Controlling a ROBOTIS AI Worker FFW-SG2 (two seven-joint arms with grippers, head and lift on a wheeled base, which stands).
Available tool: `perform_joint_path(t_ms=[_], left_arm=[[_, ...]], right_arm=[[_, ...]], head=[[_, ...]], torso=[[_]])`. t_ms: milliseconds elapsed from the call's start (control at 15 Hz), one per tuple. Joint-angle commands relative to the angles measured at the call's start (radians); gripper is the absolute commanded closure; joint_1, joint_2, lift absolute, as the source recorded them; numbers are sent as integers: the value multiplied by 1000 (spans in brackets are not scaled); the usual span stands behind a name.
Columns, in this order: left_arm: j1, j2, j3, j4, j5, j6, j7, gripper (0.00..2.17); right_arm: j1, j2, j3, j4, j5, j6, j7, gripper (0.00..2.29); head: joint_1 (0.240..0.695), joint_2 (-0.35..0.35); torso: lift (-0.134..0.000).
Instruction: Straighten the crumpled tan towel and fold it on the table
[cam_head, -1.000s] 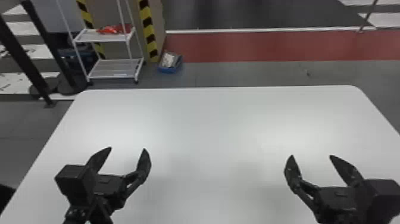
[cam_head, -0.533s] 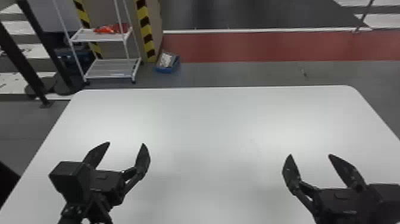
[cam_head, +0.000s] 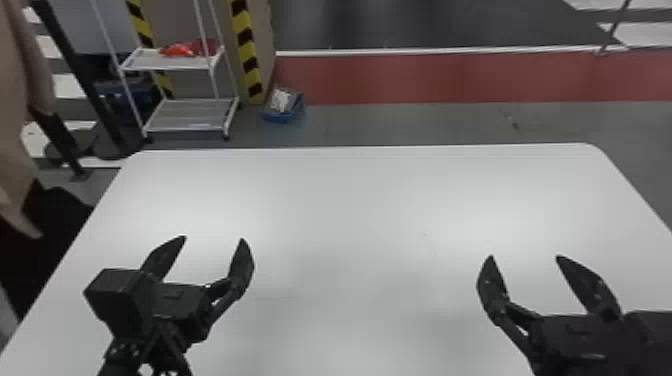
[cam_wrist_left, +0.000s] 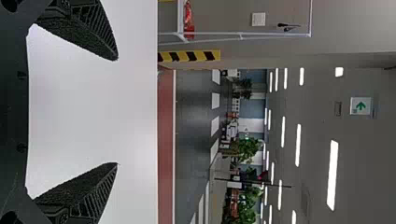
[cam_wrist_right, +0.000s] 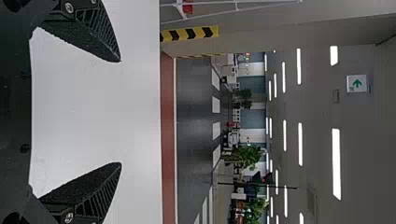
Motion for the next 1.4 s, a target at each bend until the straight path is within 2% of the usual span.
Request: perform_joint_path(t_ms=[0, 1333], left_arm=[[-1, -3, 0, 5, 2, 0, 0, 73], [-12, -3, -1, 30, 9, -3, 0, 73]], right_arm=[[0, 2, 0, 2, 0, 2, 0, 90], [-9, 2, -11, 0, 0, 18, 0, 90]], head=[[695, 58], [695, 49]], torso=[[-123], [-123]])
